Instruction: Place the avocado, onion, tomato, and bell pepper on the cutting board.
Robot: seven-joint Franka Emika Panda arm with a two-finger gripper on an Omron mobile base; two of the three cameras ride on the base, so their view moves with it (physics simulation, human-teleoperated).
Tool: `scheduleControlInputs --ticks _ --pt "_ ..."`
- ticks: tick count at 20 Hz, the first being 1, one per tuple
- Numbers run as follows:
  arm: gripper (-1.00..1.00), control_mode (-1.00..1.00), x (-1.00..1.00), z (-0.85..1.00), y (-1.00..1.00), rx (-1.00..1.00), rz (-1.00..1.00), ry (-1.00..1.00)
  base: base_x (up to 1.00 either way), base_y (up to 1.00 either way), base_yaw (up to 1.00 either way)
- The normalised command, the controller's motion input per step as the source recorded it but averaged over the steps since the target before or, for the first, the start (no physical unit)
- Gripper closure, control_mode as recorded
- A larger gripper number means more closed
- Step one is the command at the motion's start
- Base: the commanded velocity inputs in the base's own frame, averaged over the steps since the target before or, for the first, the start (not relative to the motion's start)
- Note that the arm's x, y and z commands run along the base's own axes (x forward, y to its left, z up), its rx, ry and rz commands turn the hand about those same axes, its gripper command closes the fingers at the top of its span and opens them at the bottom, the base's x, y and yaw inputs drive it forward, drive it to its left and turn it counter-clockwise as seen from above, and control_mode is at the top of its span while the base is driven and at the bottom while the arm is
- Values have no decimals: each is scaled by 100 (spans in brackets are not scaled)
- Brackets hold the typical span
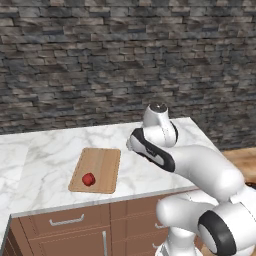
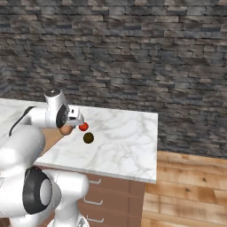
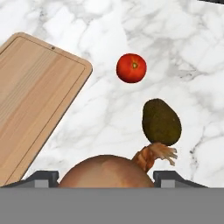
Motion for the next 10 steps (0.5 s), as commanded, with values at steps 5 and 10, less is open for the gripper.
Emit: scheduleControlInputs --ticks 5,10 --pt "100 -100 4 31 55 0 6 0 0 0 0" --pt "100 -100 2 13 57 0 9 0 0 0 0"
